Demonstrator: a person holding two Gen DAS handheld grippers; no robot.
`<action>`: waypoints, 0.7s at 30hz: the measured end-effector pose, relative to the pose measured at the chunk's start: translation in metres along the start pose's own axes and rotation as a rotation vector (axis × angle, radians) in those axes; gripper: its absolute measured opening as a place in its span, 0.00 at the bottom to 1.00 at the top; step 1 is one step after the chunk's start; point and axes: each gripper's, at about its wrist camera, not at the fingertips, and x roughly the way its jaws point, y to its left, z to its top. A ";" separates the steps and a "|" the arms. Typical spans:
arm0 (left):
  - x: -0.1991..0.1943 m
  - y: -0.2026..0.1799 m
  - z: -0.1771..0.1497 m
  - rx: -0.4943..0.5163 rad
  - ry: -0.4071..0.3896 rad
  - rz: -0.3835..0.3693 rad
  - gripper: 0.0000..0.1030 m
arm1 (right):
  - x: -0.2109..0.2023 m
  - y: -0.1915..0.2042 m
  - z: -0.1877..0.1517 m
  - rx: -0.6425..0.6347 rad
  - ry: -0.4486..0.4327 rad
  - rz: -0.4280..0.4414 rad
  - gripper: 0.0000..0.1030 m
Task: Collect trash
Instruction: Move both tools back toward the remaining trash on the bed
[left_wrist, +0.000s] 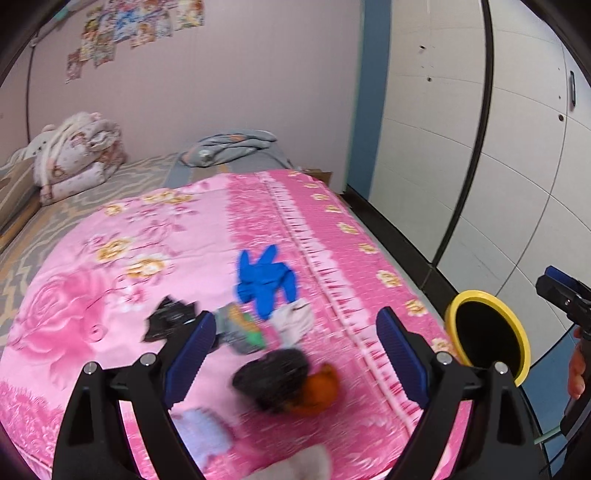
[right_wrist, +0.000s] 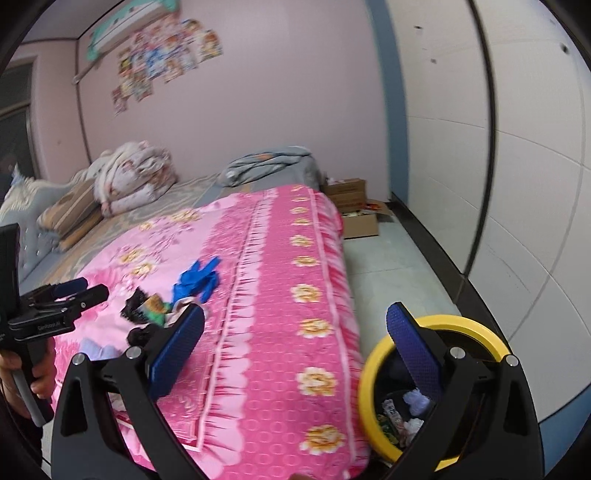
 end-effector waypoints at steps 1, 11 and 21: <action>-0.004 0.009 -0.004 -0.010 -0.001 0.009 0.83 | 0.003 0.012 0.000 -0.017 0.008 0.016 0.92; -0.027 0.069 -0.049 -0.071 0.009 0.060 0.83 | 0.038 0.083 -0.015 -0.106 0.101 0.158 0.92; -0.015 0.109 -0.093 -0.157 0.063 0.065 0.83 | 0.092 0.119 -0.043 -0.128 0.250 0.199 0.92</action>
